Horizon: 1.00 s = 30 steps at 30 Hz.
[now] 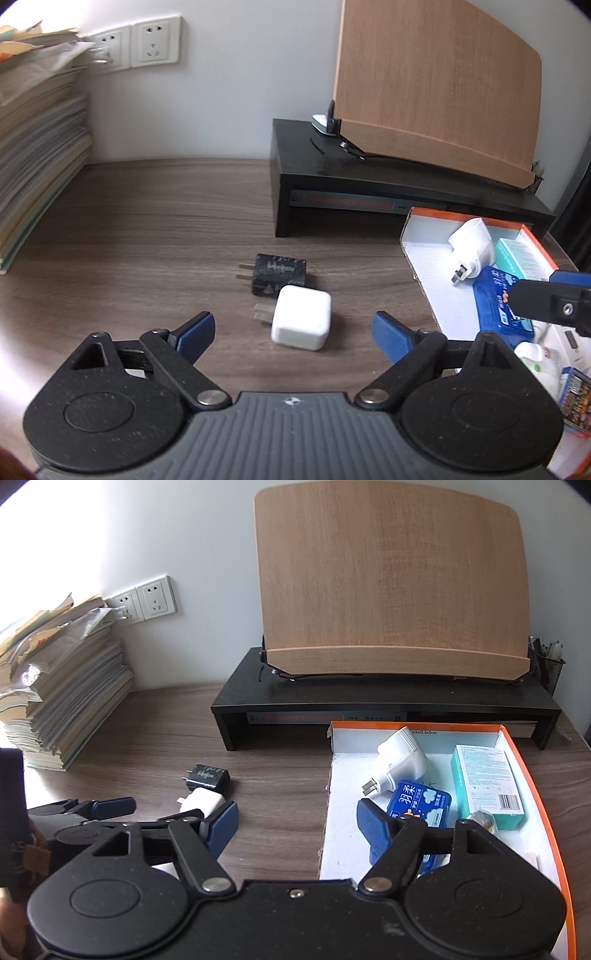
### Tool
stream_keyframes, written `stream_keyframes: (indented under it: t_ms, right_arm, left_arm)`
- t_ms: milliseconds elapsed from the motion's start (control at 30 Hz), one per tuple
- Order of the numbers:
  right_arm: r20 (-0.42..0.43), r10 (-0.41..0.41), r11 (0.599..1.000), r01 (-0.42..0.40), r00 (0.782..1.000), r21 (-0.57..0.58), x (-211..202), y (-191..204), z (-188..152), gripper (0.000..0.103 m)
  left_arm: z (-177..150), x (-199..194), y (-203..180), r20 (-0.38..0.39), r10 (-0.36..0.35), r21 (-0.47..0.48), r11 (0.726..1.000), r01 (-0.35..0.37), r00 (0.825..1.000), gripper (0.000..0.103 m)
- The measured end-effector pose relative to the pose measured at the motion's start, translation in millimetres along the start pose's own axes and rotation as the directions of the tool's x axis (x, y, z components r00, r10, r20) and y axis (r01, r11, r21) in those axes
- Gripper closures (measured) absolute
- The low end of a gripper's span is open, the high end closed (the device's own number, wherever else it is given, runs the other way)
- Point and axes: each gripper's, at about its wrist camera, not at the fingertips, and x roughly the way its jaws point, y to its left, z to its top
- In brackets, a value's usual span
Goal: Organize rigid objects
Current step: 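Move both open grippers toward the white and black chargers on the desk, then grasp the white cube charger with left while right grasps the black UGREEN charger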
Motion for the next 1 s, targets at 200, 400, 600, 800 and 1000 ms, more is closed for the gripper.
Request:
stream_keyframes:
  t_ms: [200, 400, 600, 800, 1000]
  right_arm:
    - [-0.027, 0.014, 1.000, -0.014, 1.000, -0.011, 25.0, -7.5, 10.3, 0.019]
    - [-0.051, 0.041, 0.999, -0.042, 0.998, -0.027, 47.0, -6.4, 17.8, 0.019]
    - [-0.076, 0.082, 0.994, -0.087, 0.994, -0.072, 64.3, 8.0, 22.7, 0.019]
    - [-0.115, 0.156, 0.974, -0.172, 0.981, -0.146, 83.3, 28.7, 26.5, 0.019]
    - [-0.171, 0.248, 0.926, -0.285, 0.953, -0.247, 114.5, 59.4, 29.7, 0.019]
  left_arm:
    - [-0.7, 37.1, -9.6, -0.008, -0.012, 0.075, 0.997, 0.013, 1.000, 0.012]
    - [-4.9, 50.7, -5.6, -0.012, -0.022, 0.069, 0.997, 0.023, 1.000, 0.027]
    - [-8.0, 42.4, 2.3, 0.011, -0.035, 0.031, 0.999, 0.035, 0.999, 0.042]
    - [-10.1, 23.0, 18.9, 0.034, -0.005, -0.048, 0.999, 0.006, 0.999, 0.043]
    - [-12.8, -3.8, 44.1, 0.063, 0.050, -0.139, 0.989, -0.041, 0.997, 0.065]
